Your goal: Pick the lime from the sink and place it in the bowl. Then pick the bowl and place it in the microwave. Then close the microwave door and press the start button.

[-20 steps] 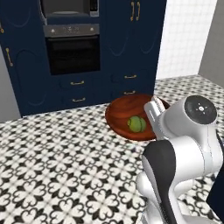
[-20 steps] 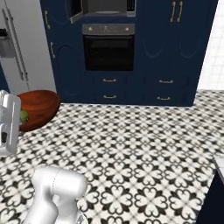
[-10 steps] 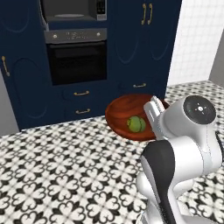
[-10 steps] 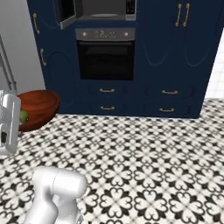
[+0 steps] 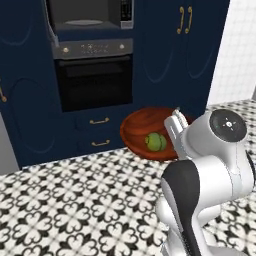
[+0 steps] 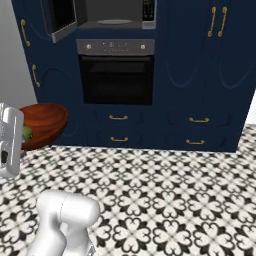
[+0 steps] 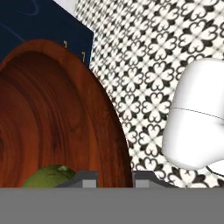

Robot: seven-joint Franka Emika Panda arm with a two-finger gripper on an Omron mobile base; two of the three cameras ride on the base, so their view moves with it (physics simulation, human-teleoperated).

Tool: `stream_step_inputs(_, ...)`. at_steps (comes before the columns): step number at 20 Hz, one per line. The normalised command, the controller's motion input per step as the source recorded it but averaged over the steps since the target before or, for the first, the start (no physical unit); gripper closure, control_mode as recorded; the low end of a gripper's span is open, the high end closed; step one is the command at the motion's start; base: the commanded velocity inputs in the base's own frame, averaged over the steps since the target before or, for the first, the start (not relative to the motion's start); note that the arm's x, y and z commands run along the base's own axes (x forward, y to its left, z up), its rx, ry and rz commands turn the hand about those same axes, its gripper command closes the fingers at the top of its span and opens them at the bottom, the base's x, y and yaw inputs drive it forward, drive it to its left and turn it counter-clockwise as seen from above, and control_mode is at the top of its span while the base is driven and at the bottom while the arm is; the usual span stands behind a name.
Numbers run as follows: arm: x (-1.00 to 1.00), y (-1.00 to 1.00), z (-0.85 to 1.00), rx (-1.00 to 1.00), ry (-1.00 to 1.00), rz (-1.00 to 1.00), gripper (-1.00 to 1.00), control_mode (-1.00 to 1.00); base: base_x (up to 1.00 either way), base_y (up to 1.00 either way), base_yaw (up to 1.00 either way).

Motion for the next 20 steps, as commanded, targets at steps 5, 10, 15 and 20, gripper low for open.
stream_step_inputs(5,0.00,0.00,0.00,0.00,0.00,0.00,1.00,1.00,1.00,-0.15,0.01)
stream_step_inputs(10,0.00,0.00,0.00,0.00,0.00,0.00,1.00,1.00,1.00,-0.21,0.07)
stream_step_inputs(15,0.00,0.00,0.00,0.00,0.00,0.00,1.00,1.00,1.00,-0.17,0.08)
stream_step_inputs(20,0.00,0.00,0.00,0.00,0.00,0.00,1.00,1.00,1.00,-0.15,0.08)
